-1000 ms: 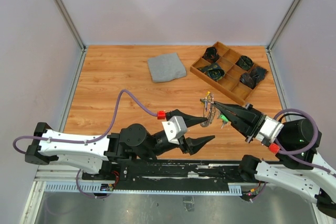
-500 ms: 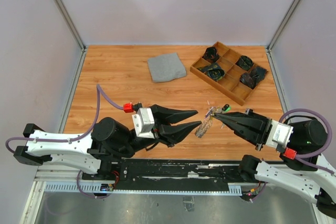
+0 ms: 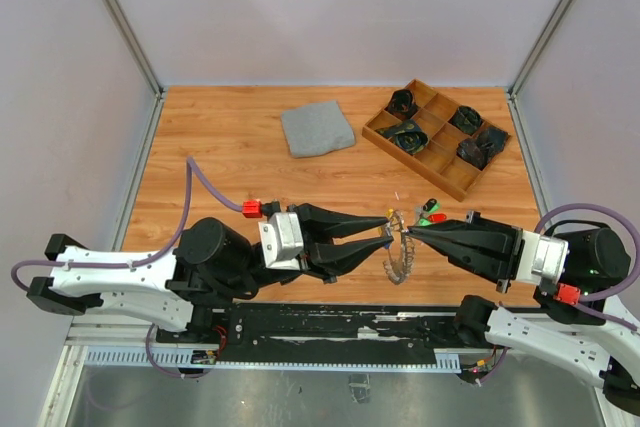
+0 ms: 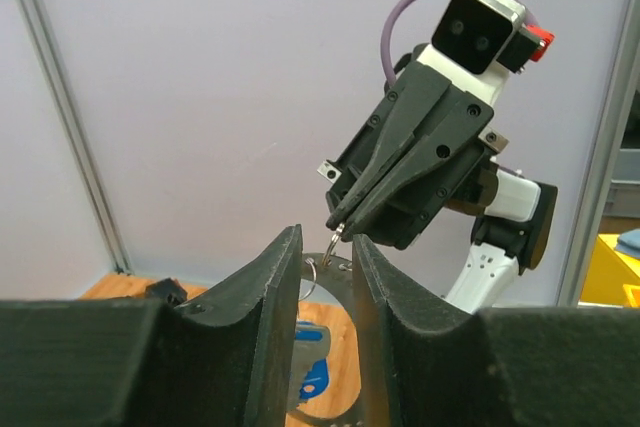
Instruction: Put the keys on the keyring
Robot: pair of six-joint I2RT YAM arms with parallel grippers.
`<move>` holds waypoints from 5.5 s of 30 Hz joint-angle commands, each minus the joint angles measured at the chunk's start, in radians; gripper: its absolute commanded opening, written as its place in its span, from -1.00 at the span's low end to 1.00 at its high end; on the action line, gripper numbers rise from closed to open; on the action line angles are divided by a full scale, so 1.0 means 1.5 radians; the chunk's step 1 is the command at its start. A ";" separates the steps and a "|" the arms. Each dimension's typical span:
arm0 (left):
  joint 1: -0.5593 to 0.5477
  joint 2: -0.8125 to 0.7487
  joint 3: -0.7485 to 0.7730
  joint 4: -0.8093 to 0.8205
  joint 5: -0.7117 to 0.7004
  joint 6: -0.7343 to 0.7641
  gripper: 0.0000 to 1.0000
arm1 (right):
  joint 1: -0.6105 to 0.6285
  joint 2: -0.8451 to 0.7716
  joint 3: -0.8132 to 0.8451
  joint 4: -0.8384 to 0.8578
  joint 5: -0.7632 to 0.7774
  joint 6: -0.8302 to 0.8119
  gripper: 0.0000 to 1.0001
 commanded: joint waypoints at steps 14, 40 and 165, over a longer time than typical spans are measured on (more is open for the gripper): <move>-0.003 0.045 0.055 -0.054 0.036 0.017 -0.36 | -0.002 -0.002 0.027 0.049 -0.034 0.029 -0.99; -0.002 0.010 0.023 0.001 0.066 -0.008 -0.99 | -0.002 -0.003 0.086 -0.049 -0.067 0.006 -0.41; -0.003 0.082 0.084 -0.327 0.016 -0.023 -0.25 | 0.000 0.363 0.560 -0.971 -0.035 -0.048 -0.99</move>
